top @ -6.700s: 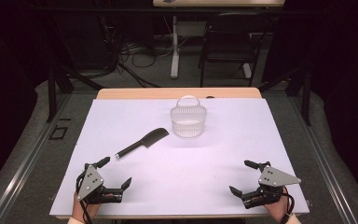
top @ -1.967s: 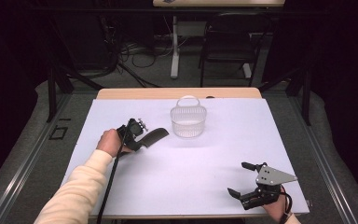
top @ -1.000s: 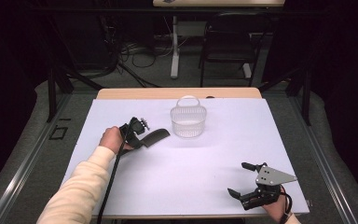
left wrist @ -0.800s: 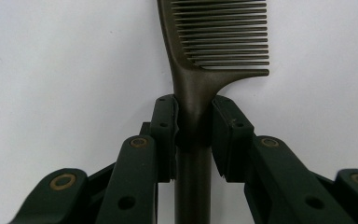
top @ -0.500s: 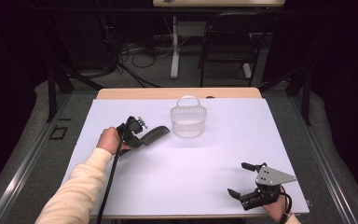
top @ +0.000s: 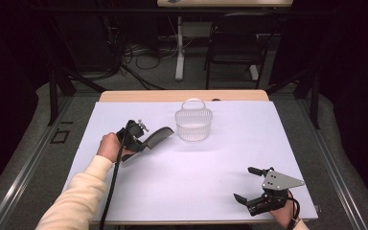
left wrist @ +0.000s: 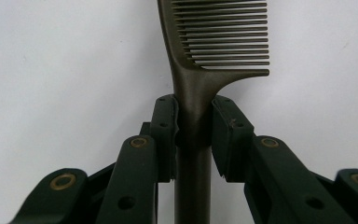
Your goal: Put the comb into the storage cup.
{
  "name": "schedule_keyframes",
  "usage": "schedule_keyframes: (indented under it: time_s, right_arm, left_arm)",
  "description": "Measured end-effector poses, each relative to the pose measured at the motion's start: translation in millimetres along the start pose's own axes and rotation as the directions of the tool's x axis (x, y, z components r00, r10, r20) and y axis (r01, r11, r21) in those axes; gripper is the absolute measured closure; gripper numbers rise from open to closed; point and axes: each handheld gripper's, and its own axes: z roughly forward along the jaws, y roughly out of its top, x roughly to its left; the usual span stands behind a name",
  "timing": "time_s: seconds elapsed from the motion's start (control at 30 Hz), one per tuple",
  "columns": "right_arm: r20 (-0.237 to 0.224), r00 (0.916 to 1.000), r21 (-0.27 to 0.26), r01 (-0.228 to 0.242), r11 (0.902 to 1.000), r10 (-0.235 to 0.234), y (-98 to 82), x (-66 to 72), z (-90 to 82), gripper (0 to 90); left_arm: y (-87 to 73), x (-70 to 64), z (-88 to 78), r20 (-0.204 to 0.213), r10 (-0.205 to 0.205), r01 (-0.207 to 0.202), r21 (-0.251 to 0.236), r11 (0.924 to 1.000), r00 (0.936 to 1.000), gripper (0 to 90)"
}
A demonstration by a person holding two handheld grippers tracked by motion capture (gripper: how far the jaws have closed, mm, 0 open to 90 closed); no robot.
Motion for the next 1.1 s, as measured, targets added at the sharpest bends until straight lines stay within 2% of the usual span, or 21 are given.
schedule_keyframes:
  time_s: [0.27, 0.6, 0.67, 1.1]
  right_arm:
    - [0.001, 1.0000, 0.001, 0.000, 1.0000, 0.000, -0.1, -0.3, -0.1, 0.0]
    - [0.003, 1.0000, 0.003, 0.000, 1.0000, 0.000, -0.2, -0.3, 0.1, 0.0]
    - [0.003, 1.0000, 0.004, 0.000, 1.0000, 0.000, -0.3, -0.5, 0.3, 0.0]
    - [0.003, 1.0000, 0.005, 0.000, 1.0000, 0.000, -0.3, -0.5, 0.3, 0.0]
  left_arm:
    - [-3.5, -2.9, -4.6, -0.001, -0.021, 0.020, -0.046, 0.9987, 0.9998, 71.8]
    - [-9.9, -6.0, -5.8, -0.003, -0.037, 0.037, -0.080, 0.9961, 0.9993, 71.9]
    - [-12.5, -6.4, -6.7, -0.006, -0.051, 0.050, -0.102, 0.9936, 0.9987, 71.8]
    - [-23.6, -10.2, -9.4, -0.001, -0.076, 0.075, -0.165, 0.9834, 0.9971, 71.8]
